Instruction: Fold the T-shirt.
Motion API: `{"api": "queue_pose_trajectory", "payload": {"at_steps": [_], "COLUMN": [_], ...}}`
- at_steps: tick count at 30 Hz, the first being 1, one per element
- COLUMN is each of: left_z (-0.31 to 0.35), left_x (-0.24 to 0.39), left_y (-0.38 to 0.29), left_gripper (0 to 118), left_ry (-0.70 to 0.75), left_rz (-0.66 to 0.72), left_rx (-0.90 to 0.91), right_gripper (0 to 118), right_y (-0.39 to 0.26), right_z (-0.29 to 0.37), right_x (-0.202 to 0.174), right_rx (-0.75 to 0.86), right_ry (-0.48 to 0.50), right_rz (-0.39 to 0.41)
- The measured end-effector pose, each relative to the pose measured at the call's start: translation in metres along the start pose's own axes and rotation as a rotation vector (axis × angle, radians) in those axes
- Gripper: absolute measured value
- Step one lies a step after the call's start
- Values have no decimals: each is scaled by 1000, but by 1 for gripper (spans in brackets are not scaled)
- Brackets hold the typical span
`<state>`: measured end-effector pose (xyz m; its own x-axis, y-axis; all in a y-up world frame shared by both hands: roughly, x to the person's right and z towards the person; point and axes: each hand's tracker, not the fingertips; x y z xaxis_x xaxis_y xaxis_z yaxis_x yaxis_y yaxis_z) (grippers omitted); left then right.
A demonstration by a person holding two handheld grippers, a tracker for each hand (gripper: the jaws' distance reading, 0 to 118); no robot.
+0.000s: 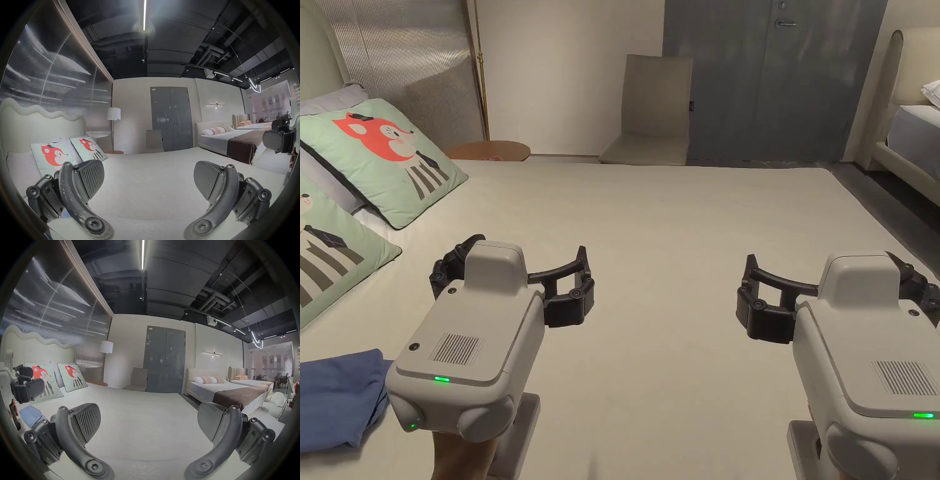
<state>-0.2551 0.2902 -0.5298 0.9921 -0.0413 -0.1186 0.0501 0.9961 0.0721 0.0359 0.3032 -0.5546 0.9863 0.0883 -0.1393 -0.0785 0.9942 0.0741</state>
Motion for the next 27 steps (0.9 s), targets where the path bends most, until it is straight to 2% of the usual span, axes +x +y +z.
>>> {"api": "queue_pose_trajectory", "payload": {"at_steps": [27], "left_z": [4], "left_x": [-5], "left_y": [1], "left_gripper": [110], "left_ry": [8], "left_rz": [8], "left_rx": [9], "right_gripper": [118], "right_y": [3], "right_z": [3], "right_x": [-1], "right_rx": [-3], "right_ry": [6], "right_rz": [0]}}
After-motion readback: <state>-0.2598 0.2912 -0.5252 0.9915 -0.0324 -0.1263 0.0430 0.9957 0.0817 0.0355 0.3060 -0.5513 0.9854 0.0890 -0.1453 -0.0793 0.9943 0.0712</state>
